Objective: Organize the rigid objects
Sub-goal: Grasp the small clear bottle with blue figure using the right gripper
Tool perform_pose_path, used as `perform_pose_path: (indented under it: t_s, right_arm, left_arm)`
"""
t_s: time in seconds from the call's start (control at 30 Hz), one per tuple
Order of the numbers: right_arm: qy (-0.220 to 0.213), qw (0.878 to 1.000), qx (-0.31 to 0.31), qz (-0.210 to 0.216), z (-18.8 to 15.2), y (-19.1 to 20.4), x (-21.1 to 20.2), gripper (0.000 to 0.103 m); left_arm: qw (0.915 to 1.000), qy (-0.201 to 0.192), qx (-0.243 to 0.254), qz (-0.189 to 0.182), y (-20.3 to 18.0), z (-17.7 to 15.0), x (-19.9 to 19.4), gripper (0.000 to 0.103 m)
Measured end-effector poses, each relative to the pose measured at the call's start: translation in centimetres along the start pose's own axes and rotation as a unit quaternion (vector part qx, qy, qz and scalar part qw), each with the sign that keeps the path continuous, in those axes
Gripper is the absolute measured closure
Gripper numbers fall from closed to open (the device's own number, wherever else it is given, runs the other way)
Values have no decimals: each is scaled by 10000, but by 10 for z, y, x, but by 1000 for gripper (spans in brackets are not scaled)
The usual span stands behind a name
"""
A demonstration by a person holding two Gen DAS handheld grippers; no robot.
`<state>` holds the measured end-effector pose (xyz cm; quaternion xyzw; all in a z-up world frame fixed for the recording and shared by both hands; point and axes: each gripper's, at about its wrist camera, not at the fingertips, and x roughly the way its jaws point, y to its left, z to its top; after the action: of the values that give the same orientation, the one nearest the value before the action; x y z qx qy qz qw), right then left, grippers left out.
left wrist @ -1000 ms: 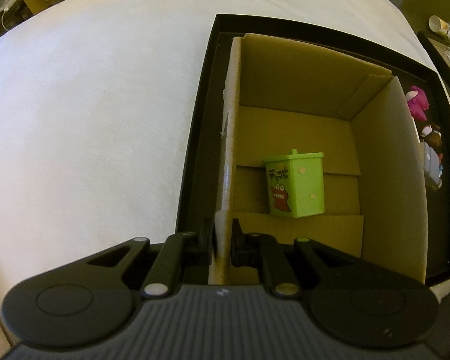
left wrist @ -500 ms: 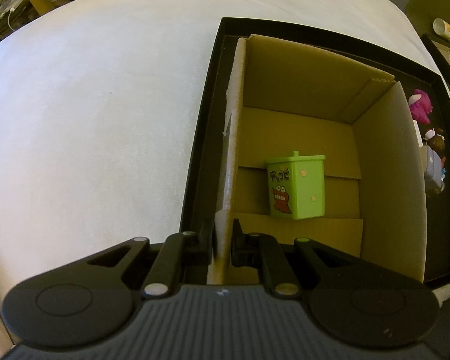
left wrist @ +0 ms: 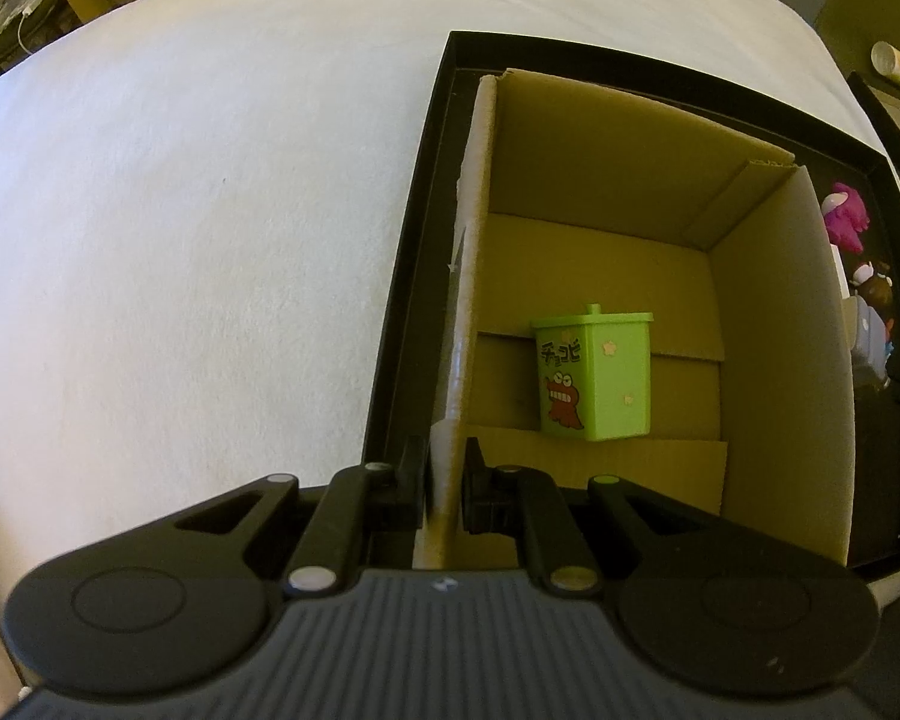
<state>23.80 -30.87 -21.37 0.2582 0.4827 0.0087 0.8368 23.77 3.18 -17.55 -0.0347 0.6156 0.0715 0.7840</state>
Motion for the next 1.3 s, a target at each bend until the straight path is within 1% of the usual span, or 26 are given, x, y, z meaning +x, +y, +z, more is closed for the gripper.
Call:
perform_pose_path:
  t_s: [0.23,0.37,0.43,0.6,0.73,0.87,0.97,1.13,1.23,1.3]
  right_arm:
    - [46,10000,69,25,2,-1,2,73]
    - [123,9998,71,110,5,-1,5,73]
    - [180,9996,163,156,7,-3,8,73]
    - [353,9964,681,372,14,-16,12,74]
    - [402,9949,807,445,18,-19,12,74]
    - [440,9964,641,331,19,-15,12,75]
    - [464,9968,554,339,20,-12,12,76]
    - [525,9982,196,208,20,-3,15,76]
    - [646,9977,-17,196,20,5,19,76]
    - [813,9962,-263,142,17,14,24,79]
  left_arm:
    - [10000,11,-15,-15,2,0,0,93]
    - [10000,6,-16,-22,2,0,0,93]
    - [10000,4,-16,-26,2,0,0,93]
    - [10000,5,-18,-26,2,0,0,93]
    - [10000,4,-17,-27,2,0,0,93]
    - [10000,5,-16,-29,2,0,0,93]
    - [10000,1,-19,-33,2,1,0,93]
    - [10000,-2,-17,-33,2,1,0,93]
    - [10000,-4,-17,-32,1,1,0,93]
    - [10000,-3,-14,-38,1,1,0,92]
